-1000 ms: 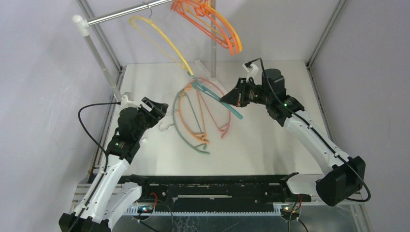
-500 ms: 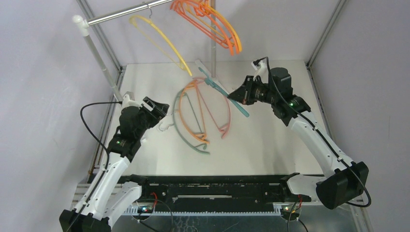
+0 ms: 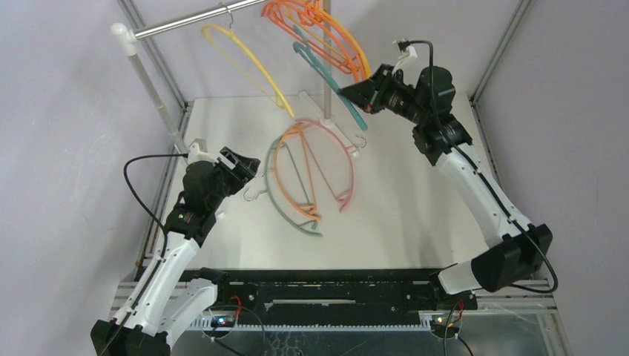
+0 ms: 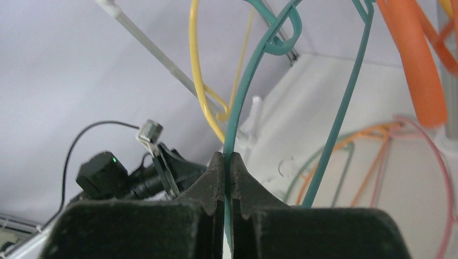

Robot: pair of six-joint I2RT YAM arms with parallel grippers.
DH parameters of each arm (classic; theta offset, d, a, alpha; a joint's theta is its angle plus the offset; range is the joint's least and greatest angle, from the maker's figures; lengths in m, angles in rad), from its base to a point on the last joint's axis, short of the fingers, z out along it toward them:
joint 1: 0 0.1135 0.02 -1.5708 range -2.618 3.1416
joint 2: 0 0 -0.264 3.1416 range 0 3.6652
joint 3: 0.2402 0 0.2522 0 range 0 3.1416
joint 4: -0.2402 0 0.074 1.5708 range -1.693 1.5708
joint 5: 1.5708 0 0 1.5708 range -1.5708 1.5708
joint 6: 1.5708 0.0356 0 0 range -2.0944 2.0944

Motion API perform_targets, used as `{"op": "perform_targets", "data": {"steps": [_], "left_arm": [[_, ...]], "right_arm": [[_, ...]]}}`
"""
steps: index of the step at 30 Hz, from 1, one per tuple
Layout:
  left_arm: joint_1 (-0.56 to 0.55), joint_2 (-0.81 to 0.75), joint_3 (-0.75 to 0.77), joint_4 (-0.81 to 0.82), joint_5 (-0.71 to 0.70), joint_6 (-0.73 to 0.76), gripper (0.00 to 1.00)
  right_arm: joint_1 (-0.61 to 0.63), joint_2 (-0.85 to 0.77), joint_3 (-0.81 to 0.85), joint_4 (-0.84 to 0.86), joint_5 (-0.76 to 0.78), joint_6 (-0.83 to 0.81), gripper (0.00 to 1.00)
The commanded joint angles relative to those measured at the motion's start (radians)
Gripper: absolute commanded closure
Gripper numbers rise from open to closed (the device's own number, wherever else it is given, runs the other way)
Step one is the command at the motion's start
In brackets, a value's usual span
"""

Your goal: Organize the hangers

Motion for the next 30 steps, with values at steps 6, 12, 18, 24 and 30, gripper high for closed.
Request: {"op": "perform_targets", "data": {"steps": [6, 12, 18, 24, 30], "left_arm": [[0.003, -0.015, 0.050, 0.012, -0.006, 0.036, 0.19], [0.006, -0.004, 0.041, 0.018, -0.005, 0.044, 0.19], [0.014, 0.011, 0.034, 0.034, 0.003, 0.041, 0.19], [0.023, 0.025, 0.039, 0.040, 0.012, 0.047, 0.19], [0.038, 0.008, 0.027, 0.031, 0.010, 0.049, 0.19]], "right_arm": [[-0.003, 0.208, 0.234, 0.307, -0.080, 0.216, 1.00], [0.005, 0.340, 0.396, 0.376, -0.107, 0.294, 1.00], [0.020, 0.427, 0.501, 0.378, -0.088, 0.309, 1.00], [0.057, 0.572, 0.648, 0.325, -0.066, 0.299, 1.00], [0.066, 0.635, 0.667, 0.272, -0.031, 0.280, 1.00]]}}
